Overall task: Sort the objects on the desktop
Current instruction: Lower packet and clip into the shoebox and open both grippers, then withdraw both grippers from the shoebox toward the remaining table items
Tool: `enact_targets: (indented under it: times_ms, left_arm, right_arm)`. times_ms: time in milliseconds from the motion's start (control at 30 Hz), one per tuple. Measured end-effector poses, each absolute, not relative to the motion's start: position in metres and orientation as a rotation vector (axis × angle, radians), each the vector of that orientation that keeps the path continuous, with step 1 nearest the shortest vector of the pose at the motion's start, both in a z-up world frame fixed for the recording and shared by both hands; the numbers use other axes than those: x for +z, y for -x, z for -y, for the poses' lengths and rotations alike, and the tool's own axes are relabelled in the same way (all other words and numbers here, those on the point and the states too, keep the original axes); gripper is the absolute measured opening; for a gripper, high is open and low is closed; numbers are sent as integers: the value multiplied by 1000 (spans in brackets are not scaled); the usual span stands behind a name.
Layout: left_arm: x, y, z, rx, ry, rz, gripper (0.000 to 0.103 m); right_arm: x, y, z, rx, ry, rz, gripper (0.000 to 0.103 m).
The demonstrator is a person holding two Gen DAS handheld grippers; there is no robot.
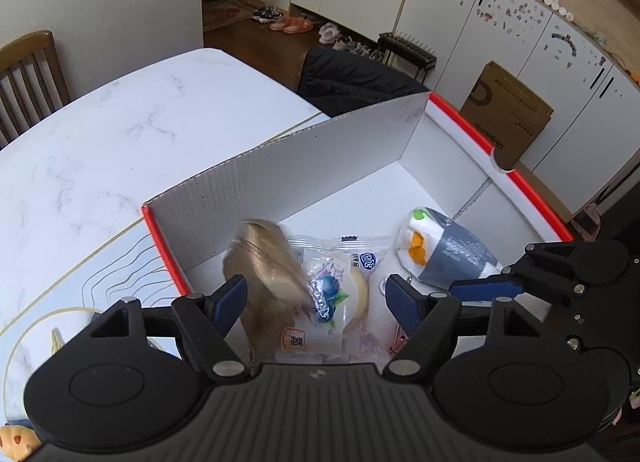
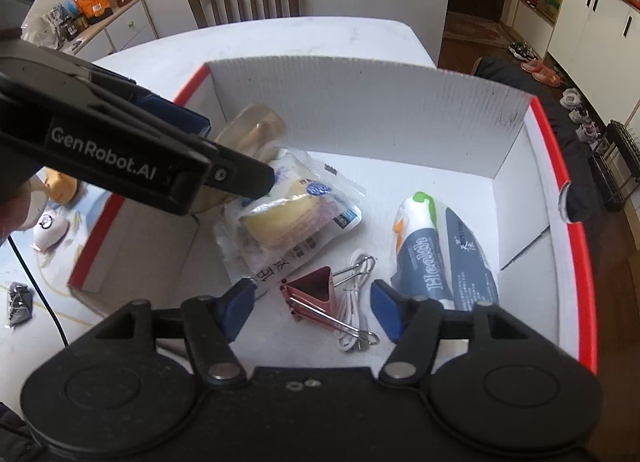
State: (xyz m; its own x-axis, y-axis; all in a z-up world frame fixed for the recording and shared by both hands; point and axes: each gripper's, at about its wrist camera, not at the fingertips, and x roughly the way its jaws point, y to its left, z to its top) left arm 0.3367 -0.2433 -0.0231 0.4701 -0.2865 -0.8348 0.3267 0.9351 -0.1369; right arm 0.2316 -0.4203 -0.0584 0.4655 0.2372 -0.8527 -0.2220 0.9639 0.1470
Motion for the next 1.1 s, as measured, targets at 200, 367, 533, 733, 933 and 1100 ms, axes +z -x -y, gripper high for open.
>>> enact_targets:
  times_ms: [200, 367, 533, 733, 933, 1100]
  left_arm:
    - [-9, -321, 232, -387, -23, -978, 75]
    - [2, -306, 219, -396, -7, -951, 76]
    - [11, -290, 208, -414, -5, -926, 76]
    - [21, -267, 188, -427, -7, -901, 75]
    - [28, -243, 163, -422, -5, -885, 75]
    - [33, -225, 132, -401, 4, -871, 76]
  right_arm:
    - [-45, -222, 415, 286, -5, -1021, 67]
    - [-32, -216, 409, 285, -3, -991, 68]
    - [-19, -212, 400, 275, 8, -964, 69]
    - [-5, -198, 385, 266, 7, -936, 71]
    - [5, -186, 362, 274, 5, -910, 72]
    - [10, -176, 338, 287, -2, -894, 75]
